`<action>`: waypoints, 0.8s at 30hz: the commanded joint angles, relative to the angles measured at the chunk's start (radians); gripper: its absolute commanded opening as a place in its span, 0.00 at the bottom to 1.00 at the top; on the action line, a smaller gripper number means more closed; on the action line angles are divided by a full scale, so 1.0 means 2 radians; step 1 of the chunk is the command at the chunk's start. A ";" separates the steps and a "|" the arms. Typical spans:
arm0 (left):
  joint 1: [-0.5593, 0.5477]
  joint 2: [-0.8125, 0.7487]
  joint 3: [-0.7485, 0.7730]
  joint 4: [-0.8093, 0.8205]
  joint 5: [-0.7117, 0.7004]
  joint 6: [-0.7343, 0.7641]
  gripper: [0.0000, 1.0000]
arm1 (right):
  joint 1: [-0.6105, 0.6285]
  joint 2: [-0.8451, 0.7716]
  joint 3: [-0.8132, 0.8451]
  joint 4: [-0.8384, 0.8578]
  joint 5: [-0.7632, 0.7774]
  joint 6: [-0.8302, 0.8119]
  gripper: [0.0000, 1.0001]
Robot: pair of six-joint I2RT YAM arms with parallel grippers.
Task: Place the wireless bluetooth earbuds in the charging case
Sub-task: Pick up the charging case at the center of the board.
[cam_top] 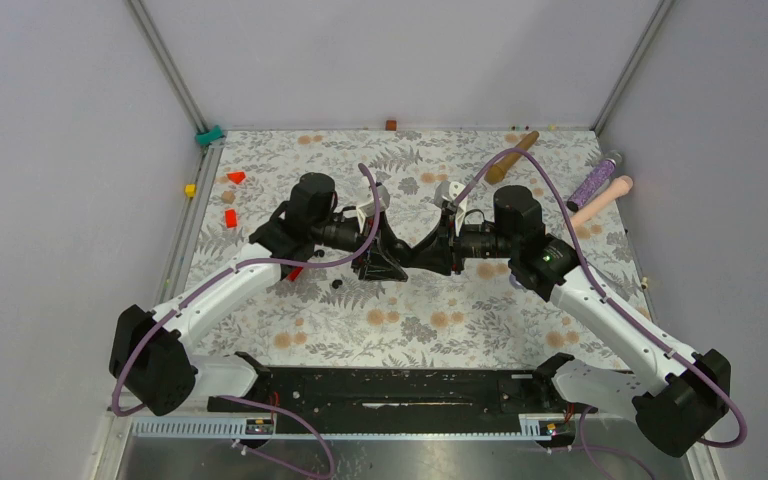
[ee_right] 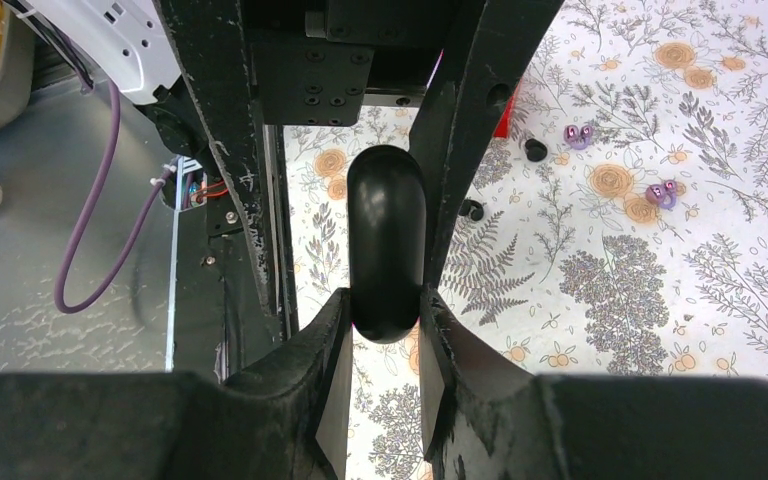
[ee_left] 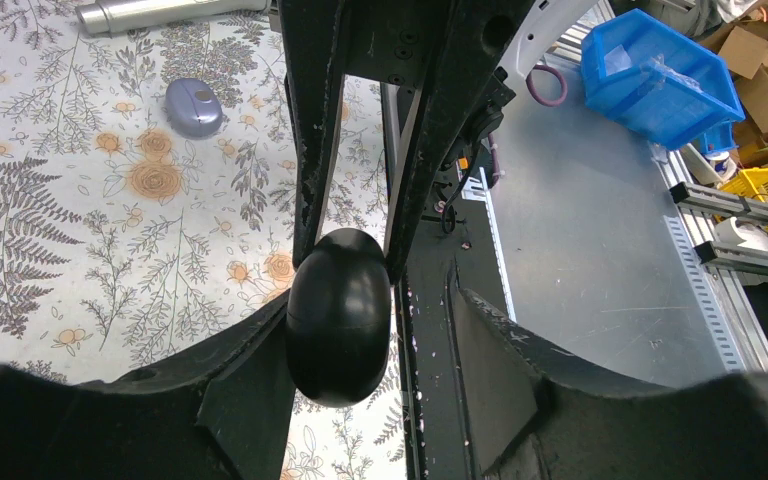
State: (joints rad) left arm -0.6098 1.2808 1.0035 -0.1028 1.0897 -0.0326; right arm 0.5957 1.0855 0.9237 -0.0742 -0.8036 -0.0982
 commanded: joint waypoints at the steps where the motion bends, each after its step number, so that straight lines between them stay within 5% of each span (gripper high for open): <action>1: -0.002 0.001 -0.002 0.019 0.016 0.002 0.58 | 0.002 -0.011 -0.002 0.032 0.003 0.005 0.10; 6: -0.001 0.002 -0.003 0.019 0.016 0.002 0.59 | 0.002 -0.014 -0.004 0.049 0.003 0.005 0.10; 19: -0.002 0.000 -0.003 0.020 0.017 0.003 0.09 | 0.002 -0.006 0.001 0.022 0.000 -0.012 0.10; 24: -0.002 -0.002 -0.004 0.020 0.018 0.008 0.00 | 0.002 -0.004 0.002 0.019 -0.004 -0.010 0.19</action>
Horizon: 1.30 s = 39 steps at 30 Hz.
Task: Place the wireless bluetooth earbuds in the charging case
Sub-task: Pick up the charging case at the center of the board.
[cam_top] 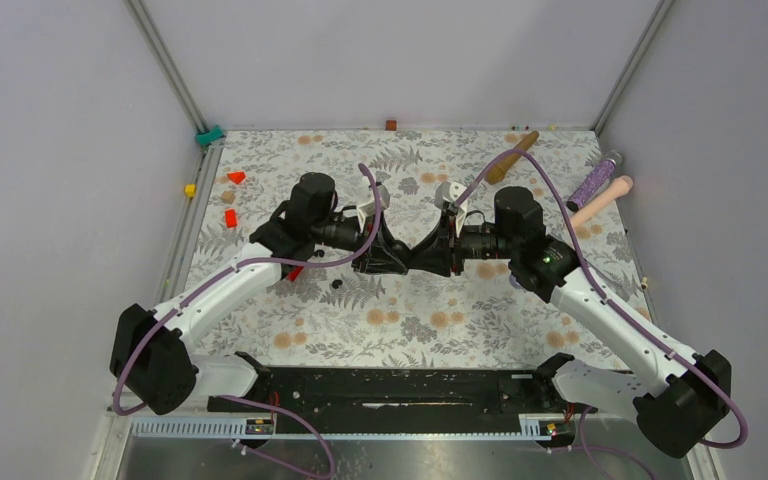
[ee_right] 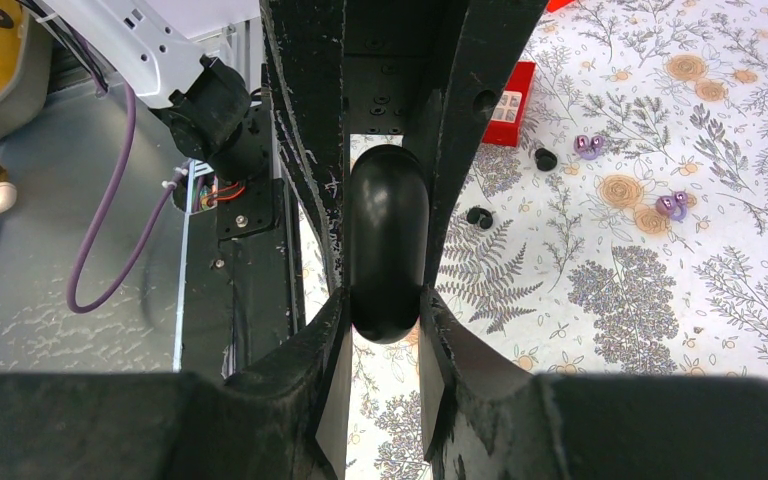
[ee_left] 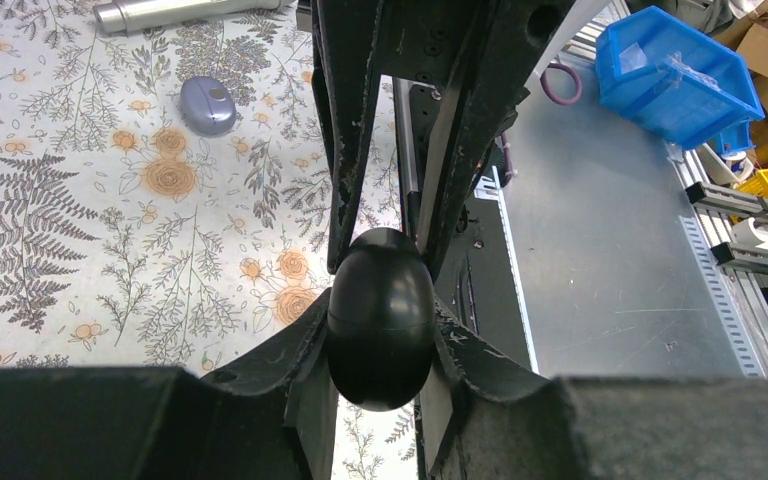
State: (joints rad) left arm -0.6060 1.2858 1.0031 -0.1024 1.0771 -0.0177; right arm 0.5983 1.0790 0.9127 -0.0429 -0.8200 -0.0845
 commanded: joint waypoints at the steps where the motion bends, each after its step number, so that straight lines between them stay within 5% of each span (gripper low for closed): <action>1: -0.003 -0.005 -0.006 0.020 0.024 0.003 0.00 | 0.000 -0.001 0.008 0.003 0.006 -0.017 0.26; 7: -0.003 -0.012 -0.007 -0.002 0.029 0.038 0.00 | -0.001 -0.008 0.008 -0.002 0.022 -0.026 0.44; 33: -0.003 -0.022 0.010 -0.057 0.024 0.087 0.00 | -0.011 -0.047 0.019 -0.026 0.076 -0.057 0.63; 39: -0.003 -0.016 0.012 -0.056 0.028 0.085 0.00 | -0.010 -0.035 0.022 -0.008 0.007 -0.004 0.71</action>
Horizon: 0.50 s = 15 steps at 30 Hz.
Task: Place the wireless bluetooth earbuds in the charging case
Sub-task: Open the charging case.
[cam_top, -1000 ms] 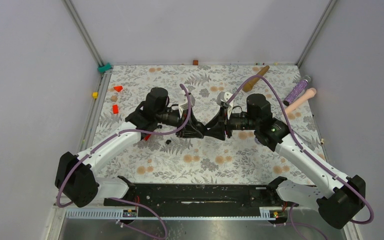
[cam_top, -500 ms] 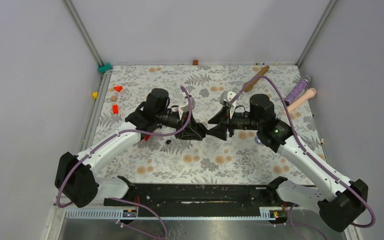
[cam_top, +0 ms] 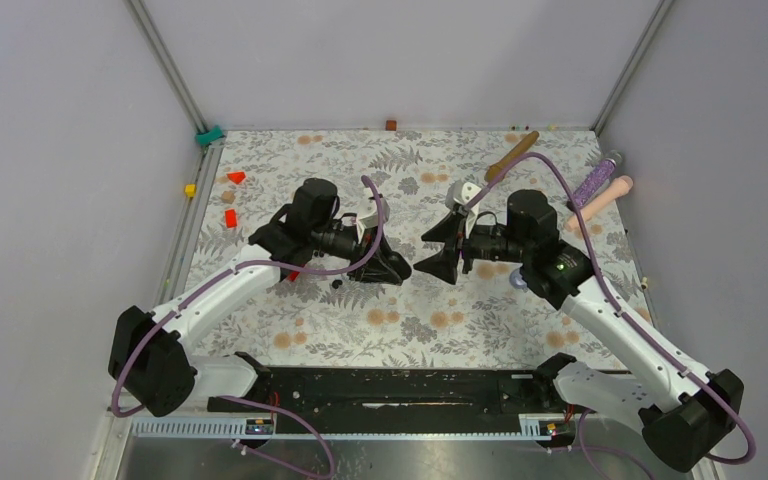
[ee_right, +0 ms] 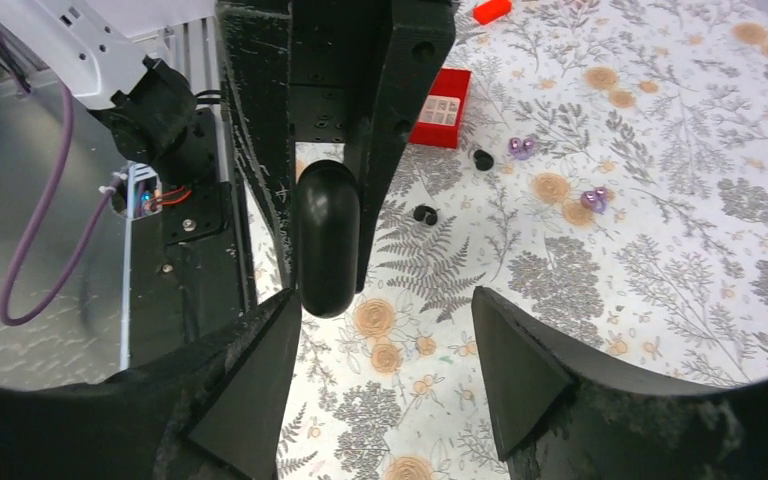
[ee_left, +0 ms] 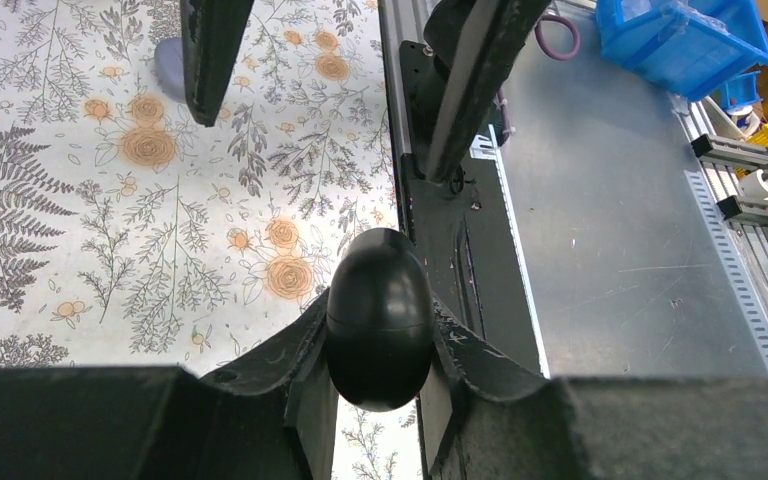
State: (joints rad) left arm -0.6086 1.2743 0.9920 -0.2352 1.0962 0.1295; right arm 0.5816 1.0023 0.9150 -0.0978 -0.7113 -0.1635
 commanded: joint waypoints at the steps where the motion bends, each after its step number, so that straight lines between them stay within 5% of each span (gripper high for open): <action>1: -0.001 -0.008 0.017 0.012 0.019 0.010 0.00 | -0.001 0.008 0.020 0.028 -0.057 0.047 0.74; 6: -0.001 -0.006 0.017 0.021 0.022 -0.002 0.00 | 0.006 0.035 0.018 0.045 -0.058 0.068 0.99; 15: -0.002 -0.006 0.016 0.025 0.029 -0.006 0.00 | 0.010 0.051 0.016 0.065 0.004 0.074 1.00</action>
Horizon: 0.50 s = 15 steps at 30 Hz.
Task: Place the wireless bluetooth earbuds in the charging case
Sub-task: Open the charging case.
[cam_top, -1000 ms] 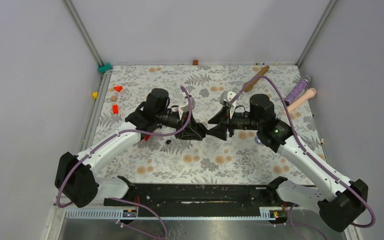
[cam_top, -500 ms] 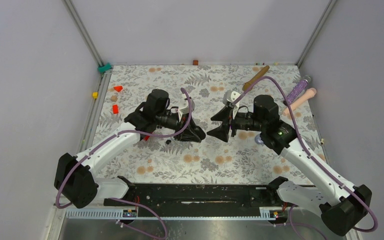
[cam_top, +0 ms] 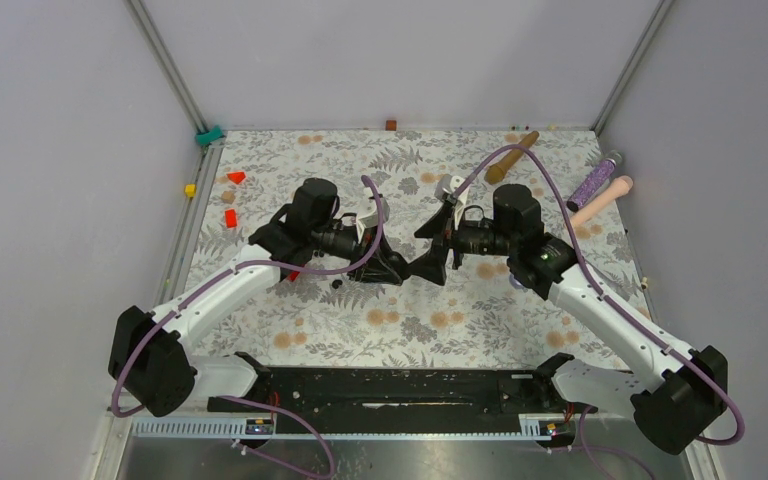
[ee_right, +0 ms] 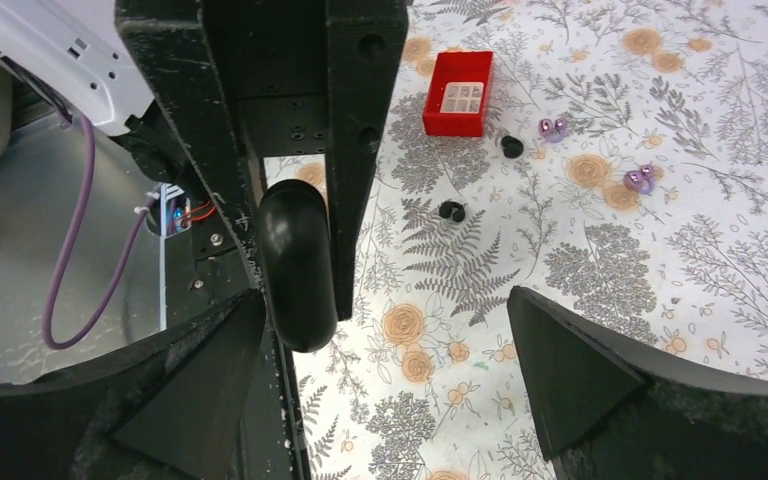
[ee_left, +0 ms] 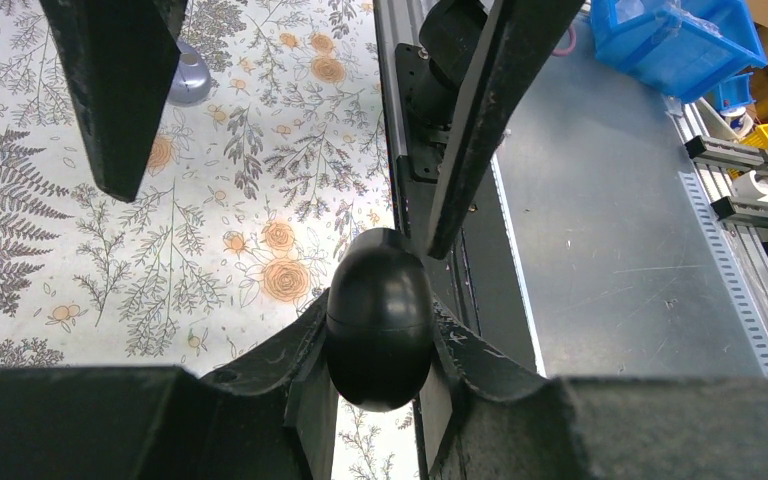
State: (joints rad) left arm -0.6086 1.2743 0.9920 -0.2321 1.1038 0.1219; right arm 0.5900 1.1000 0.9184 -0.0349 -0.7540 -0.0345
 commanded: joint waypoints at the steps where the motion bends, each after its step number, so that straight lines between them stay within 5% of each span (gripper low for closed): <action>1: -0.002 -0.006 0.016 0.024 0.025 -0.002 0.00 | 0.006 0.003 0.014 0.033 0.030 0.008 0.99; 15: -0.002 -0.007 0.016 0.024 0.028 -0.003 0.00 | 0.015 0.012 0.016 0.022 0.009 -0.003 1.00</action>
State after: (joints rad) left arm -0.6086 1.2743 0.9920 -0.2310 1.1137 0.1146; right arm 0.6094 1.1122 0.9184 -0.0116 -0.7444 -0.0246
